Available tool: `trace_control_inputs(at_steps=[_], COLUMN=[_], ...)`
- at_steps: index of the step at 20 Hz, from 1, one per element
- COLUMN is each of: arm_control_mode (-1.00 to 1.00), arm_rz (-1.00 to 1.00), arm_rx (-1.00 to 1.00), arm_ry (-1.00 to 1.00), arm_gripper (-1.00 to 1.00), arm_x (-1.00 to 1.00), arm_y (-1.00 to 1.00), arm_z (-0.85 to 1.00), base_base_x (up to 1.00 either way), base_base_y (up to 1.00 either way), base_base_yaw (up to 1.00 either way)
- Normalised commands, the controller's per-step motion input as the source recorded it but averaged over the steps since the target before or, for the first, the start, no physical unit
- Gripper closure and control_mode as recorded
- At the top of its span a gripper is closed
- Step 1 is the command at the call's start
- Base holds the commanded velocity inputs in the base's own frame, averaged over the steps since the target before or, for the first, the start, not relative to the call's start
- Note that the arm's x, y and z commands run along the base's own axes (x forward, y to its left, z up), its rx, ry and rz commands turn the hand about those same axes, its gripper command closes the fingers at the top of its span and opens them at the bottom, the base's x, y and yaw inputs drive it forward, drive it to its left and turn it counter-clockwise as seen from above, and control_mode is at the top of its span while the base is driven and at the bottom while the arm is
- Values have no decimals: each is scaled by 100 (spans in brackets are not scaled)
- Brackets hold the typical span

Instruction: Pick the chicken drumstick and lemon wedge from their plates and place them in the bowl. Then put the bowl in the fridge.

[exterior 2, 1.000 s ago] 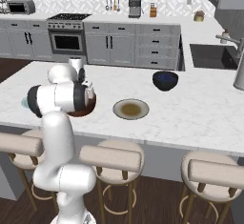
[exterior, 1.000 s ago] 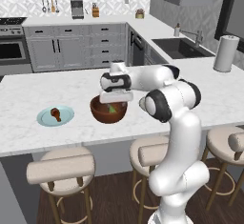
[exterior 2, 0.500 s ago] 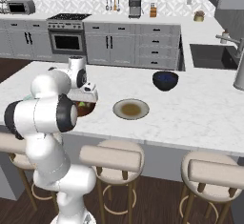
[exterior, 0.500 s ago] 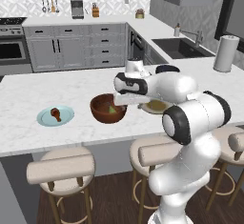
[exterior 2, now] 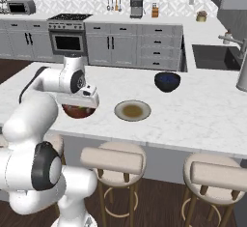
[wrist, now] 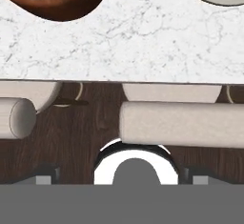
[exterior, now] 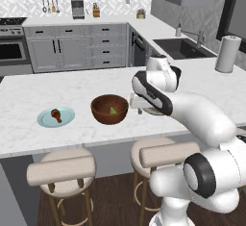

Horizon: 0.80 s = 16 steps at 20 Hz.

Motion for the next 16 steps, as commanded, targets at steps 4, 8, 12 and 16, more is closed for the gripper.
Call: trace_control_inputs(at_steps=[4, 8, 12, 16], arm_control_mode=[-100, -100, -100, -100], arm_rz=[-3, -2, 0, -3], arm_rx=[0, 0, 0, 0], arm_ry=[0, 0, 0, 0], arm_gripper=[-100, -100, -100, -100], arm_x=[-85, -74, -57, -49], arm_y=[-3, -26, -53, -42], arm_z=[47, 48, 30, 18], base_base_x=[0, 0, 0, 0], base_base_y=[0, 0, 0, 0], base_base_yaw=[0, 0, 0, 0])
